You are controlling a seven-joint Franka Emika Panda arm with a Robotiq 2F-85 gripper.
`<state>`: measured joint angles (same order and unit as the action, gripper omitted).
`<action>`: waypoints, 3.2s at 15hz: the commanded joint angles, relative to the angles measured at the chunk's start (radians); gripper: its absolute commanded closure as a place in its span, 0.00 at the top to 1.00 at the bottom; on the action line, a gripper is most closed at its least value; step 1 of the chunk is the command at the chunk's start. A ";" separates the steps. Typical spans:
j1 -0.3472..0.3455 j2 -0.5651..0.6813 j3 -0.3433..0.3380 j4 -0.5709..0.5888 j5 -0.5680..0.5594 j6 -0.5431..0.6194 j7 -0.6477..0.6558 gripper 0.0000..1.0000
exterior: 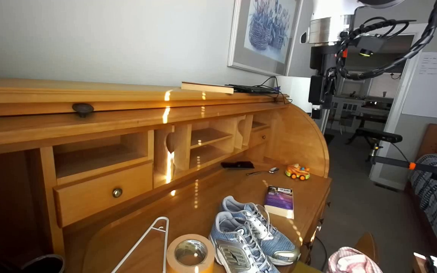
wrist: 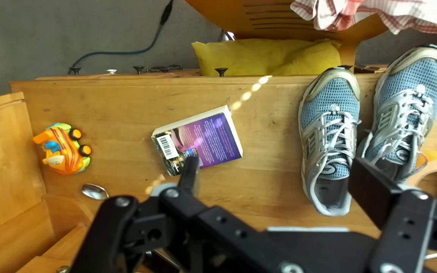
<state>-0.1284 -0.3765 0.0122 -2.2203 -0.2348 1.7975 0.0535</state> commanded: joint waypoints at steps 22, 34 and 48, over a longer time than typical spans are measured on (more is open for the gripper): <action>-0.044 0.249 -0.219 -0.080 0.017 0.334 -0.235 1.00; -0.075 0.451 -0.242 -0.046 0.037 0.399 -0.292 1.00; -0.119 0.742 -0.215 0.046 0.226 0.739 -0.182 1.00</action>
<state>-0.2392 0.3090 -0.2138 -2.1990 -0.0573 2.4628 -0.2069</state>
